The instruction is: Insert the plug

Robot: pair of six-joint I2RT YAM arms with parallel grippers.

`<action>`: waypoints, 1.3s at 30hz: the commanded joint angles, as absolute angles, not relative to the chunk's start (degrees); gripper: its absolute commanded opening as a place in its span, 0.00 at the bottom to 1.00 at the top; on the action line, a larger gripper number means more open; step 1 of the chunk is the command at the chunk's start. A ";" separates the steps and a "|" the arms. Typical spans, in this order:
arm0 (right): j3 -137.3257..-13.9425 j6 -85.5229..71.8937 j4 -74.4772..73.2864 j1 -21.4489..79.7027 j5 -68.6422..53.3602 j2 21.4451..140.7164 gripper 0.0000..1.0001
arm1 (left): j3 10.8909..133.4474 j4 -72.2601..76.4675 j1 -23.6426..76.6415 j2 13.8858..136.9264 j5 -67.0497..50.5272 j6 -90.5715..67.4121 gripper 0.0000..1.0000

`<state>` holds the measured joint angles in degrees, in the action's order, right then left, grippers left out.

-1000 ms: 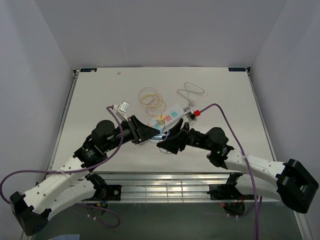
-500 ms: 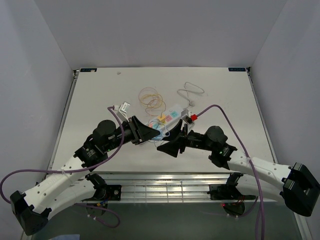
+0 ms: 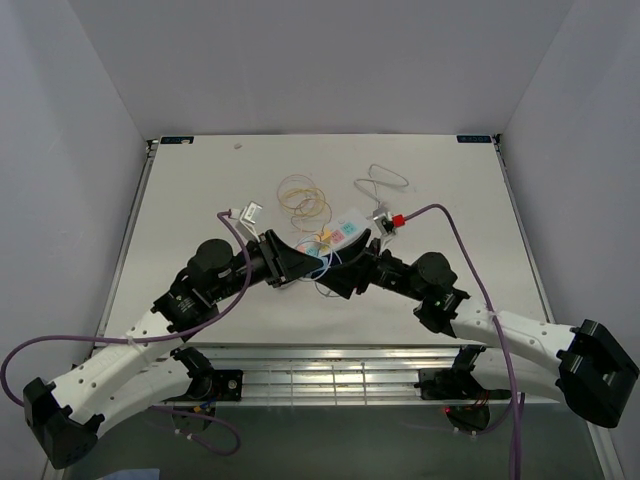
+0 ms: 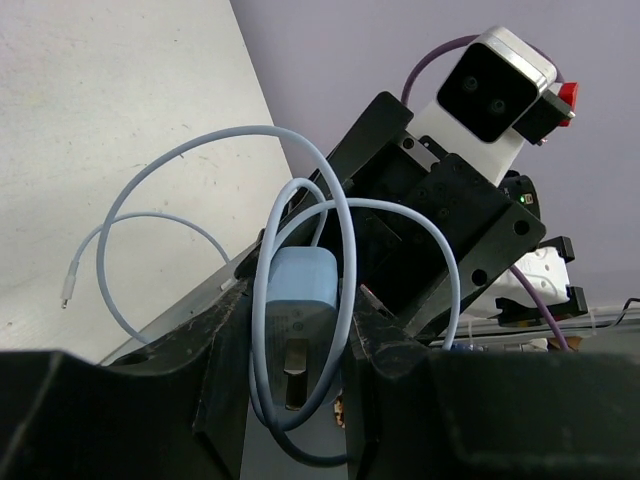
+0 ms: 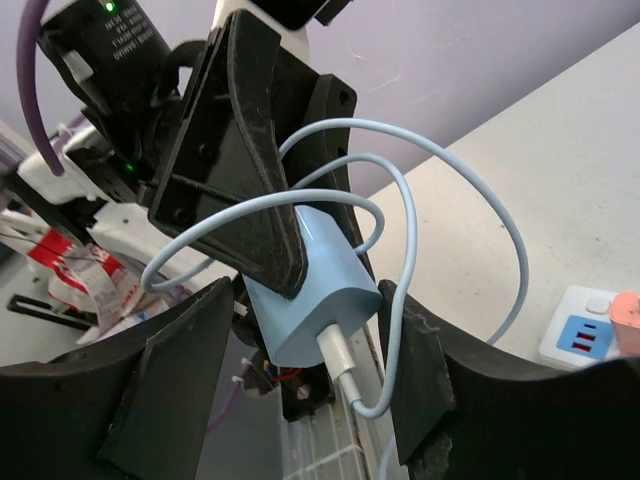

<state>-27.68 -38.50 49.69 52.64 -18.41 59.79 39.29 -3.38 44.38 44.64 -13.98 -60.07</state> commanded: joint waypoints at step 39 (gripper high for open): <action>-28.83 -33.49 13.10 47.11 -18.28 47.55 0.08 | 46.49 -18.11 44.47 49.47 3.88 -53.36 0.98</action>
